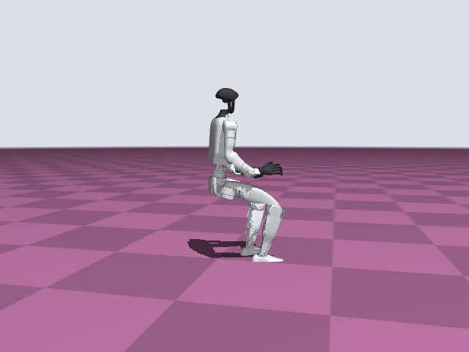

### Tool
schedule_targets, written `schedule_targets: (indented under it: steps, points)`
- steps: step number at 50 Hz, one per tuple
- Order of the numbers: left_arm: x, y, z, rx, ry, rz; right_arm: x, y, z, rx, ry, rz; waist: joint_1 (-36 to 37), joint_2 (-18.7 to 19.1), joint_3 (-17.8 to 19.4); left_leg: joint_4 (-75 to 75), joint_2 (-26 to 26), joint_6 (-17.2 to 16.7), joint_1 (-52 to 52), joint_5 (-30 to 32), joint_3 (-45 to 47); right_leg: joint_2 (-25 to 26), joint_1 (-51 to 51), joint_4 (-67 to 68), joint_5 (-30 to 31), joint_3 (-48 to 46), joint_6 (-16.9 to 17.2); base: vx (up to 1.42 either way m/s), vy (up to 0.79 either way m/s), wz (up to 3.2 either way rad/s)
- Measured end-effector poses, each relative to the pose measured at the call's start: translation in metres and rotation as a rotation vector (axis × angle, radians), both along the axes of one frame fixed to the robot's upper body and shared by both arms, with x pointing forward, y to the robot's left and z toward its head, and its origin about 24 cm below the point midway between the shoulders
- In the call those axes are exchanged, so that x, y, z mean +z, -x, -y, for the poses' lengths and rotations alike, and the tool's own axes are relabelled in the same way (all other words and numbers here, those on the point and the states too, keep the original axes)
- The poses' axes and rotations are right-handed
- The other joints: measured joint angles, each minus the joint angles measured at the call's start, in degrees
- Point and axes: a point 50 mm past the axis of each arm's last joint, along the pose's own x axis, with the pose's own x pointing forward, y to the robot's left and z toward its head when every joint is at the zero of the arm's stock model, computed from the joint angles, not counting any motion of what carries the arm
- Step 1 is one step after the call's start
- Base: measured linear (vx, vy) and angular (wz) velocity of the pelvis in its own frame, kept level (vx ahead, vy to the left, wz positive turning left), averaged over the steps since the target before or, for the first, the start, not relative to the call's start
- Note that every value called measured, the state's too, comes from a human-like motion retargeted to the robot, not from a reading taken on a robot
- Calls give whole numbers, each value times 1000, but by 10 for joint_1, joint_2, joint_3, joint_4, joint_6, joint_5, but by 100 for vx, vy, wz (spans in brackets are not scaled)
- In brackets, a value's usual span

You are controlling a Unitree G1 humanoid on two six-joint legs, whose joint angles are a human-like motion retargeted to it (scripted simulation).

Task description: Upper body actions

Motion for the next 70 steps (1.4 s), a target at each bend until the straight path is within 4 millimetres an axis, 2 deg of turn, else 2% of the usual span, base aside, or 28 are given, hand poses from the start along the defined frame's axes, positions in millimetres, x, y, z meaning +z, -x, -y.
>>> schedule_targets:
  steps: [3, 5, 9, 13, 17, 20, 23, 26, 30, 32, 35, 41, 47, 50, 54, 60, 65, 70]
  points:
    - [0, 0, 0, 6, 9, 9, 42, -20, -8, 112, -233, 177, 2, -4, 0, 1, 1, 0, -1, 1, -1, 1, -1, 1, 0, -1, 1, 0, 0, 0]
    - [-1, 2, -1, 14, 18, 5, 76, -34, -11, 172, -323, 299, 1, -7, -2, 1, 1, -1, -1, 0, -2, 1, -1, 1, 0, -1, 1, 0, 0, 0]
    - [-3, 4, -3, 30, 37, -8, 156, -59, -21, 270, -389, 581, -2, -12, -6, 2, 2, -1, -1, 0, -2, 1, -1, 1, 1, -1, 1, 0, 0, 0]
    - [-3, 4, -6, 49, 54, -12, 227, -73, -45, 344, -454, 848, -9, -14, -6, 2, 1, -1, 1, 0, -1, 1, 0, 1, 1, 0, 1, 0, 0, 0]
    - [0, -2, -9, 50, 44, -3, 270, -90, -76, 338, -430, 999, -13, -17, 2, 1, -2, 0, 4, 2, -1, -3, 3, 3, 1, 1, 1, -3, -2, 5]
    - [3, -7, -8, 39, 38, 12, 281, -107, -108, 324, -311, 1003, -10, -21, 11, 0, -6, 1, 8, 5, 1, -7, 6, 4, 0, 2, 0, -10, -5, 12]
    - [7, -13, -6, 24, 37, 23, 273, -127, -147, 329, -155, 888, -6, -24, 21, -2, -9, 1, 11, 7, 3, -12, 8, 5, 0, 3, 0, -11, -7, 13]
    - [10, -19, -3, 4, 33, 34, 259, -139, -170, 321, -16, 742, 1, -27, 28, -4, -13, 3, 12, 9, 5, -17, 9, 7, -2, 3, 0, -11, -8, 17]
    - [16, -27, -1, -8, 23, 57, 259, -142, -179, 300, -35, 671, 9, -35, 40, -5, -17, 3, 12, 9, 6, -24, 9, 10, -4, 3, 1, -7, -8, 13]
    - [18, -28, -3, 1, 23, 70, 266, -139, -180, 328, -73, 709, 9, -39, 45, -5, -17, 3, 12, 8, 7, -24, 9, 10, -5, 4, 0, -3, -2, 1]
    - [17, -27, -5, 19, 29, 71, 269, -138, -178, 339, -38, 752, 4, -39, 44, -4, -14, 3, 12, 7, 7, -21, 8, 9, -4, 4, 0, 0, 0, 0]
    - [12, -21, -12, 41, 33, 44, 276, -129, -154, 418, -105, 835, -3, -34, 29, -2, -8, 3, 9, 4, 4, -13, 6, 7, -3, 2, 1, 7, 2, -10]
    - [8, -14, -14, 57, 49, 22, 281, -108, -102, 477, -219, 923, -7, -32, 15, -1, -5, 1, 5, 2, 1, -8, 3, 6, -2, 0, 1, 8, 2, -6]
    - [7, -11, -14, 62, 56, 18, 274, -93, -73, 452, -227, 963, -9, -31, 10, -2, -5, 1, 3, 2, 0, -7, 1, 5, -1, 0, 1, 4, 2, -2]
    - [5, -8, -13, 67, 66, 10, 245, -77, -33, 381, -221, 936, -10, -28, 6, -1, -4, 1, 2, 2, -1, -6, 0, 5, -1, -1, 1, 0, 0, 0]
    - [4, -5, -14, 76, 78, 4, 169, -53, 5, 285, -185, 720, -13, -23, 3, -1, -1, 0, 2, 1, -2, -2, -1, 3, 1, -1, 1, 0, 0, 0]
    - [3, -3, -15, 83, 89, -3, 100, -25, 19, 210, -81, 464, -14, -21, 1, 0, 1, -1, 0, 0, -3, 0, -3, 3, 2, -1, 0, 0, 0, 0]
    - [2, -2, -13, 86, 99, -8, 29, 2, 13, 113, -8, 182, -15, -15, 0, 0, 2, -1, 1, 1, -3, 2, -3, 2, 3, 0, 0, 0, 0, 0]
